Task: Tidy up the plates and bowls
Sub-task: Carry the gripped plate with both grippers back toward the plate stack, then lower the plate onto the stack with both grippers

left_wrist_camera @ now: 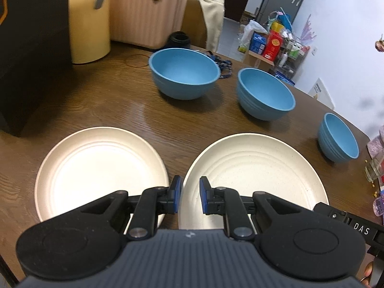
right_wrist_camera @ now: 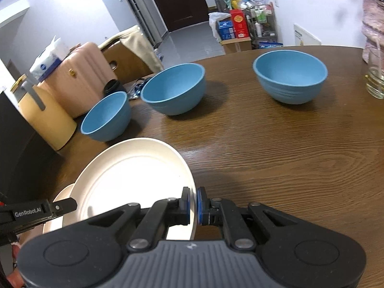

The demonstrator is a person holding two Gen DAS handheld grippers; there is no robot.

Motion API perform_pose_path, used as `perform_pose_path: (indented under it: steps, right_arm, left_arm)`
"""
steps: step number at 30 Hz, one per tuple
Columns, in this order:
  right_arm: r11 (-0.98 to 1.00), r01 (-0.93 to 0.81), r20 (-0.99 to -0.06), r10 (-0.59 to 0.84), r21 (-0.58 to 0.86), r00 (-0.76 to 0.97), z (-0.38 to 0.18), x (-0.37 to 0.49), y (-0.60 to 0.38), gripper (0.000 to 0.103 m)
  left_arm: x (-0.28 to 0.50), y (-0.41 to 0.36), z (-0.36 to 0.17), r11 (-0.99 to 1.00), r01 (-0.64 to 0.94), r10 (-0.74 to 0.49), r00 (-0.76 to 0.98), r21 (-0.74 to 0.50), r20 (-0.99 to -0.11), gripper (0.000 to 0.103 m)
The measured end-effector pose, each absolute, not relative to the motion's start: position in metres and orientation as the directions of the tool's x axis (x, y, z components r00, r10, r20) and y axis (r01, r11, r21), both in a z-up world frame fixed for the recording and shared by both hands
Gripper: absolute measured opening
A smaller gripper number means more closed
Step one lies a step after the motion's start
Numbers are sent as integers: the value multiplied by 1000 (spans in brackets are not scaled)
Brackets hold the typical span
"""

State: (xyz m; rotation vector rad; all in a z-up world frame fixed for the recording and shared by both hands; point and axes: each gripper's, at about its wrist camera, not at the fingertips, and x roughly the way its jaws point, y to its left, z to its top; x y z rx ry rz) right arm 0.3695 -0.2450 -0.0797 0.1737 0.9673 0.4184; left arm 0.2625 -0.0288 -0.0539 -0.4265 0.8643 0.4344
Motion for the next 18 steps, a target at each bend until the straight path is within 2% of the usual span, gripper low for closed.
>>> perform_pose_path:
  steps: [18]
  right_arm:
    - [894,-316,-768,437,317,468,-82,358,-181,6]
  left_arm:
    - [232,25,-55,803,-566,217,567,-185,-795,17]
